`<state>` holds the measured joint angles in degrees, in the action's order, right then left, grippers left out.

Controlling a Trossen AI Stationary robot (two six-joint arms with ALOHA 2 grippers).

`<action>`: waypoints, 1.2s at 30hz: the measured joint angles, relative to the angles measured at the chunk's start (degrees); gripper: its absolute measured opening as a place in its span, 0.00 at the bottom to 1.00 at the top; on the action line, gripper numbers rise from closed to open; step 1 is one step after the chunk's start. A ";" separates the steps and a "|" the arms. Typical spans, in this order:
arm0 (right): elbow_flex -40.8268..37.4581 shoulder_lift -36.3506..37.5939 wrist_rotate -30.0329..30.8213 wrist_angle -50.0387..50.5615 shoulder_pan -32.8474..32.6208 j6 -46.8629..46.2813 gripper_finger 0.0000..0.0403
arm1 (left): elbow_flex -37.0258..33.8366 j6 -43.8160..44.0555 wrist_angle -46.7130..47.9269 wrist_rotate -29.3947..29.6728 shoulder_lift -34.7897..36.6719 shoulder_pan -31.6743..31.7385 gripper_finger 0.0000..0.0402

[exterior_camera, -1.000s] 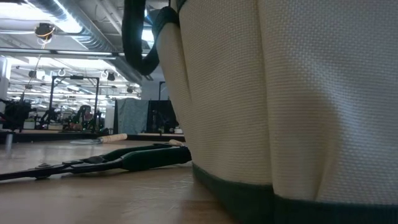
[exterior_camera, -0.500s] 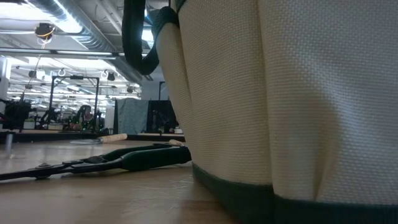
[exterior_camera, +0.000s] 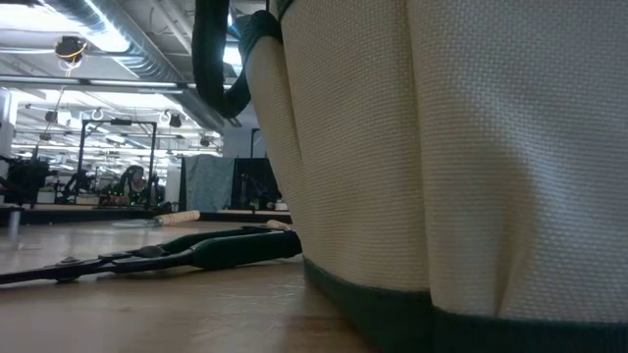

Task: Pick & Place Garden tools in Gardening bag
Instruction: Put the green shear scissors into the gardening bag

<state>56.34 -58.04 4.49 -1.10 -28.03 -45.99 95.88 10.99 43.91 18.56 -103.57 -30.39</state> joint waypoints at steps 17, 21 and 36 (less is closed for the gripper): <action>0.00 0.00 -0.01 0.49 -0.33 -1.36 0.29 | 0.00 -17.78 -13.37 -9.26 -6.50 -2.67 0.28; 0.00 0.01 0.71 0.46 -1.15 -1.37 0.29 | 0.00 -20.61 -13.27 -6.99 -7.43 -2.71 0.32; 0.00 0.00 5.85 -0.52 -3.32 -1.43 0.29 | 0.00 -14.23 -12.55 -4.65 -9.05 -2.51 0.19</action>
<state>56.34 -58.04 10.35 -1.63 -31.35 -47.41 95.88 -3.24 31.36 13.91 -112.62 -32.91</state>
